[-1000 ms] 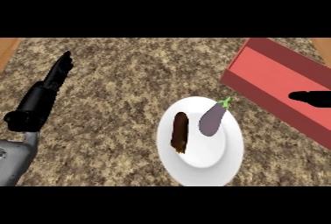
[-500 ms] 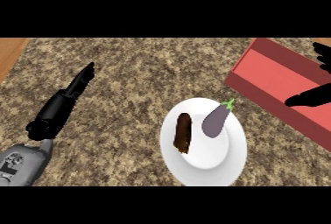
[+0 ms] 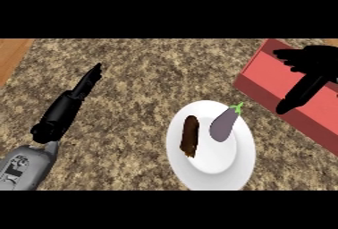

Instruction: Pick the eggplant from the plate and place it in the cardboard box

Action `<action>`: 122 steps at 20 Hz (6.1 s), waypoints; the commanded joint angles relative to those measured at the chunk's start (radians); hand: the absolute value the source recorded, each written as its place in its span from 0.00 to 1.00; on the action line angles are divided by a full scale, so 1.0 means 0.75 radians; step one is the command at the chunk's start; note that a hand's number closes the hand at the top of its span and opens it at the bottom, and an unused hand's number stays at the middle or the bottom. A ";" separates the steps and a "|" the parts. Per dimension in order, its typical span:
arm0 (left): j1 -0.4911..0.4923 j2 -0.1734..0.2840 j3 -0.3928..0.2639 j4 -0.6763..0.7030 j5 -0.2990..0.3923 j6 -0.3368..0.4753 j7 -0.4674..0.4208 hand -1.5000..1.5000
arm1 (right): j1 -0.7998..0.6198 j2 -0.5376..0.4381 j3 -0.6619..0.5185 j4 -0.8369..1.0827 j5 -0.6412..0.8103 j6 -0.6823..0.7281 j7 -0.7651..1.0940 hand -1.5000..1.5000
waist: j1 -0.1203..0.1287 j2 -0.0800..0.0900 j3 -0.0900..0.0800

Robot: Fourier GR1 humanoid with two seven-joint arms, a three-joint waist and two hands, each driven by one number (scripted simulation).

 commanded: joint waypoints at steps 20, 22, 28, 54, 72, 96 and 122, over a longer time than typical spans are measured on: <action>0.059 -0.020 0.064 -0.010 -0.040 -0.055 0.009 0.50 | -0.492 0.465 0.285 0.669 -0.086 0.216 0.313 0.00 | -0.030 -0.007 0.001; 0.045 -0.041 0.058 -0.022 -0.048 -0.043 0.029 0.50 | -0.519 0.472 0.324 0.698 -0.053 0.247 0.309 0.00 | -0.030 -0.007 0.001; 0.079 -0.056 0.086 -0.054 -0.077 -0.048 0.012 0.50 | -0.524 0.518 0.319 0.802 0.039 0.225 0.227 0.00 | -0.036 -0.008 0.002; 0.155 -0.123 0.197 -0.042 -0.145 -0.164 -0.007 0.50 | -0.231 0.635 0.291 0.693 0.268 0.228 0.228 0.00 | -0.057 -0.017 0.002; 0.163 -0.159 0.290 -0.095 -0.195 -0.225 0.005 0.50 | -0.045 0.612 0.246 0.473 0.565 0.190 -0.056 1.00 | -0.049 -0.012 0.002; 0.092 -0.169 0.326 -0.032 -0.200 -0.267 0.030 0.50 | -0.007 0.373 0.370 -0.615 1.266 -0.409 -0.731 1.00 | -0.093 -0.019 0.002; 0.102 -0.262 0.276 -0.093 -0.263 -0.269 0.077 0.50 | -0.069 0.058 -0.336 0.308 1.172 -0.212 -0.978 1.00 | -0.028 -0.003 0.003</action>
